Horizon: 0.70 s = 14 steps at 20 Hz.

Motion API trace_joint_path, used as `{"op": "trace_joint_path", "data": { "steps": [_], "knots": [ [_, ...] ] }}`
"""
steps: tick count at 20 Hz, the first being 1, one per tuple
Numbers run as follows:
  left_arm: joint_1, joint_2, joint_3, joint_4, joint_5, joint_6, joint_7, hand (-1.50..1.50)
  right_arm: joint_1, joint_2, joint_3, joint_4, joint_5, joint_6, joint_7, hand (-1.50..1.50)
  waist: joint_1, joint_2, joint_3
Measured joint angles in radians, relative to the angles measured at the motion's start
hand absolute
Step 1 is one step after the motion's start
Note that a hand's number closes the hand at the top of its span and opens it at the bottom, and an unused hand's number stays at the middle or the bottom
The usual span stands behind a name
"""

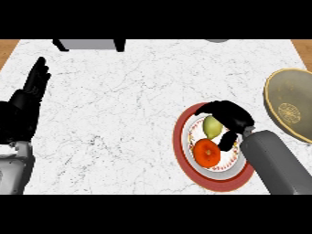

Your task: Pick the lemon from the plate and place it in the bowl

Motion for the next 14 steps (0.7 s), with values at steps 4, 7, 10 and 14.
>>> {"op": "trace_joint_path", "data": {
  "steps": [4,7,10,14],
  "knots": [
    [0.020,-0.020,-0.007,-0.024,-0.023,0.005,-0.003,0.00,-0.026,0.026,-0.010,0.051,0.058,-0.064,-0.043,1.50,0.000,-0.003,-0.003],
    [0.016,-0.027,0.001,-0.026,-0.030,-0.004,0.000,0.00,-0.049,0.036,-0.037,0.093,0.078,-0.079,-0.093,1.50,0.001,-0.004,-0.003],
    [0.013,-0.037,0.004,-0.003,-0.040,-0.006,-0.019,0.00,-0.054,0.047,-0.057,0.129,0.091,-0.109,-0.145,1.50,0.001,-0.005,-0.004],
    [0.035,-0.032,0.020,0.002,-0.041,-0.008,-0.026,0.00,0.097,0.053,0.021,-0.059,0.120,-0.065,-0.119,1.50,-0.028,-0.025,-0.016]
  ]
}}
